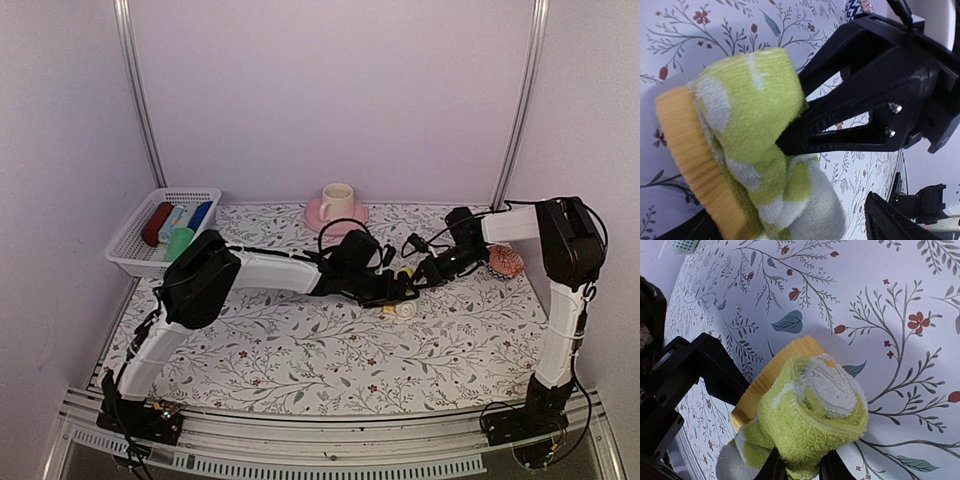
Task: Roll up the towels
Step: Pick up the towel from the center of the board.
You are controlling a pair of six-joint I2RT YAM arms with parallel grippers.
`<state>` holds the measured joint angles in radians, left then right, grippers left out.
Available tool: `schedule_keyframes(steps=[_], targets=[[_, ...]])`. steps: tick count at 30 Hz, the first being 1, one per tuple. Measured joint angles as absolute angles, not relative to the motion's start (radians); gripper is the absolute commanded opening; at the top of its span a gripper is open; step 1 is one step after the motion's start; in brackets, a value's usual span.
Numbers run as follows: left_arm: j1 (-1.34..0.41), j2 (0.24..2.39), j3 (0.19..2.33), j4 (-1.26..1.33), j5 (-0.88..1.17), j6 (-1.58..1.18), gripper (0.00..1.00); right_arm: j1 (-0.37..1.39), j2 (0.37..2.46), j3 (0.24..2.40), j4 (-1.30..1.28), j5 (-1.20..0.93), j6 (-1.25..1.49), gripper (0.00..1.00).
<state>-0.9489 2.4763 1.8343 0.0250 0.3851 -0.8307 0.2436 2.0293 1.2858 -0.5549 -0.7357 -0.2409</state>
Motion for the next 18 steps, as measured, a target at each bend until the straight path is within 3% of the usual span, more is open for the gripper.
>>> schedule_keyframes(steps=[11, 18], targets=[[-0.971, 2.554, 2.014, -0.133, 0.354, -0.807, 0.89, 0.253, 2.029, 1.301, -0.556, -0.698, -0.225, 0.24], [-0.976, 2.590, 2.094, -0.210, 0.332, -0.808, 0.80, 0.255, 2.029, 1.303, -0.554, -0.686, -0.221, 0.24]])
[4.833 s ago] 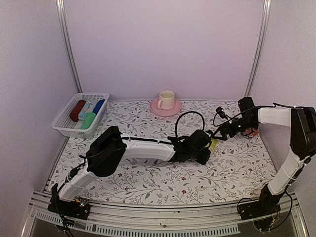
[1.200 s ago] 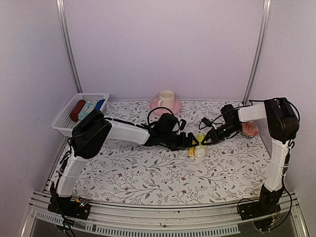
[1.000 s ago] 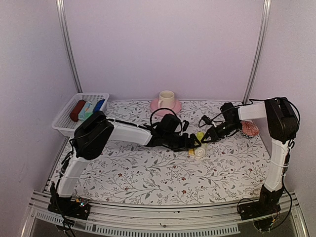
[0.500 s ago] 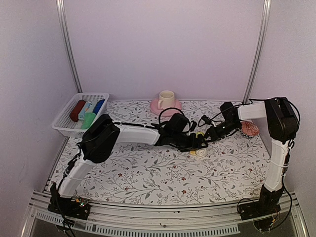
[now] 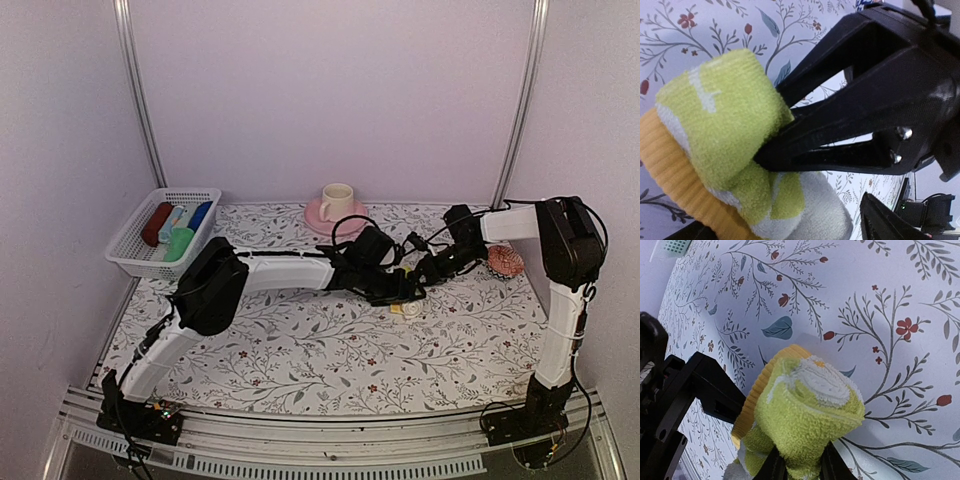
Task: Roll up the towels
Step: Pick up the towel from the center of the board.
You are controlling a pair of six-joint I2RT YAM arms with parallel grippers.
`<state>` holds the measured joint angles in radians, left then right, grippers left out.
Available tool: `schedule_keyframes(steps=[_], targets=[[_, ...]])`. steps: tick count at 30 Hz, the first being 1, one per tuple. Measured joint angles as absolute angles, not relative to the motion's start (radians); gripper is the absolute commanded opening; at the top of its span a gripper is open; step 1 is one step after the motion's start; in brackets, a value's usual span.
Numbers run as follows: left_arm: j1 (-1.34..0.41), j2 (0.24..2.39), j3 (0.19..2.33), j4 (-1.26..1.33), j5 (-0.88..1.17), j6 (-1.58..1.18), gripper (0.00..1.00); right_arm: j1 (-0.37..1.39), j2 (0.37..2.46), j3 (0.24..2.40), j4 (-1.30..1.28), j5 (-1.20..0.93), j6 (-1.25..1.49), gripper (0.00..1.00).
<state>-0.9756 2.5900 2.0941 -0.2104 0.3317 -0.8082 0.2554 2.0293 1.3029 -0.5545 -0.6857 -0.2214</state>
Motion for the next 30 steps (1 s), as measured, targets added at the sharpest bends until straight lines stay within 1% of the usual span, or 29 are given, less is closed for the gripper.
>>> schedule_keyframes(steps=[3, 7, 8, 10, 11, 12, 13, 16, 17, 21, 23, 24, 26, 27, 28, 29, 30], targets=[[-0.975, 2.590, 2.088, -0.212, 0.325, -0.818, 0.70, 0.255, 2.029, 1.303, -0.554, -0.686, -0.220, 0.24], [-0.974, 2.589, 2.059, -0.178, 0.320, -0.834, 0.54, 0.255, 2.029, 1.303, -0.552, -0.685, -0.220, 0.27], [-0.974, 2.588, 2.051, -0.167, 0.320, -0.839, 0.48, 0.255, 2.029, 1.303, -0.552, -0.685, -0.220, 0.28], [-0.973, 2.585, 2.032, -0.150, 0.320, -0.845, 0.41, 0.255, 2.029, 1.303, -0.552, -0.685, -0.220, 0.29], [-0.973, 2.584, 2.022, -0.137, 0.321, -0.850, 0.35, 0.255, 2.029, 1.303, -0.552, -0.685, -0.220, 0.30], [-0.973, 2.582, 2.010, -0.124, 0.322, -0.854, 0.33, 0.255, 2.029, 1.303, -0.552, -0.685, -0.220, 0.30], [-0.973, 2.578, 1.996, -0.113, 0.322, -0.858, 0.27, 0.255, 2.029, 1.303, -0.552, -0.685, -0.220, 0.31], [-0.973, 2.565, 1.953, -0.072, 0.322, -0.873, 0.02, 0.257, 2.029, 1.303, -0.553, -0.688, -0.221, 0.39], [-0.973, 2.558, 1.937, -0.058, 0.323, -0.877, 0.00, 0.257, 2.029, 1.303, -0.553, -0.690, -0.220, 0.42], [-0.973, 2.532, 1.882, -0.017, 0.328, -0.883, 0.00, 0.259, 2.025, 1.303, -0.567, -0.699, -0.234, 0.55], [-0.974, 2.517, 1.854, -0.004, 0.329, -0.881, 0.00, 0.257, 2.017, 1.303, -0.581, -0.711, -0.247, 0.59], [-0.975, 2.506, 1.837, -0.002, 0.329, -0.876, 0.00, 0.251, 2.011, 1.303, -0.588, -0.720, -0.263, 0.64], [-0.977, 2.475, 1.792, -0.002, 0.328, -0.858, 0.00, 0.242, 1.995, 1.303, -0.605, -0.739, -0.279, 0.74], [-0.978, 2.452, 1.763, -0.009, 0.325, -0.845, 0.00, 0.234, 1.984, 1.303, -0.614, -0.748, -0.290, 0.81], [-0.980, 2.432, 1.738, -0.016, 0.321, -0.833, 0.00, 0.225, 1.972, 1.303, -0.622, -0.757, -0.301, 0.98], [-0.982, 2.405, 1.703, -0.022, 0.314, -0.813, 0.00, 0.215, 1.960, 1.303, -0.630, -0.767, -0.313, 0.99], [-0.984, 2.374, 1.666, -0.031, 0.306, -0.791, 0.00, 0.207, 1.950, 1.303, -0.637, -0.772, -0.316, 0.99]])
